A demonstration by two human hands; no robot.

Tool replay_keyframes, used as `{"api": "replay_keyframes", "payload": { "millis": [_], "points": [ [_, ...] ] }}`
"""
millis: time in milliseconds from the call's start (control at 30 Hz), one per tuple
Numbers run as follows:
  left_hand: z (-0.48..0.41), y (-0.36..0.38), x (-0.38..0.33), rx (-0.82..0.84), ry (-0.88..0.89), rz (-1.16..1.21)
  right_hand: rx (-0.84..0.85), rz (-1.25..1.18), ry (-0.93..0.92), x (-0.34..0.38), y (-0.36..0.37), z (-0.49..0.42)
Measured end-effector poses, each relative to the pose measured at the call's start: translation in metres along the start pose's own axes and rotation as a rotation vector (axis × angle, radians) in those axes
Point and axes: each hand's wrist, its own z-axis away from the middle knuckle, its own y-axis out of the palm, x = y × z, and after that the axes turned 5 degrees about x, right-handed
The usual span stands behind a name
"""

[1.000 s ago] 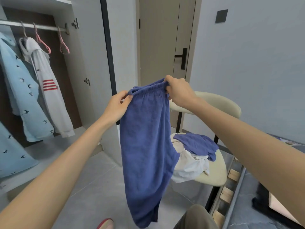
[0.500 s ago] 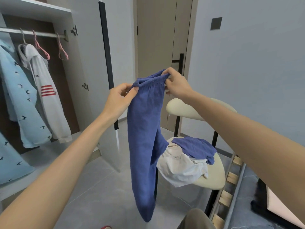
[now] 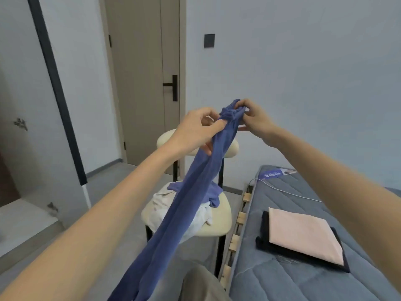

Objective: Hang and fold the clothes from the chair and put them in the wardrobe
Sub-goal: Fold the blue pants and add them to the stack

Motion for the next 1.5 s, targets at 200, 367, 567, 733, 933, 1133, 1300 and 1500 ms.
{"api": "replay_keyframes", "payload": {
  "millis": [200, 367, 567, 733, 933, 1133, 1300, 1500],
  "points": [
    [-0.02, 0.135, -0.036, 0.282, -0.094, 0.353, -0.173, 0.042, 0.133, -0.044, -0.105, 0.09],
    [-0.015, 0.253, -0.057, 0.566, -0.078, 0.374, -0.234, 0.254, 0.149, -0.083, -0.177, 0.174],
    [-0.003, 0.347, -0.084, 0.702, -0.096, 0.484, -0.327, 0.309, 0.27, -0.113, -0.246, 0.252],
    [0.008, 0.405, -0.112, 0.787, -0.081, 0.504, -0.377, 0.36, 0.352, -0.13, -0.292, 0.308],
    [0.033, 0.464, -0.149, 0.851, -0.086, 0.628, -0.409, 0.397, 0.387, -0.128, -0.331, 0.37],
    [0.074, 0.512, -0.153, 0.913, -0.169, 0.781, -0.394, 0.442, 0.48, -0.131, -0.345, 0.425],
    [0.112, 0.535, -0.135, 0.935, -0.251, 0.832, -0.367, 0.469, 0.605, -0.154, -0.338, 0.461],
    [0.152, 0.542, -0.112, 0.919, -0.431, 0.917, -0.208, 0.541, 0.626, -0.166, -0.321, 0.475]
  ]
}}
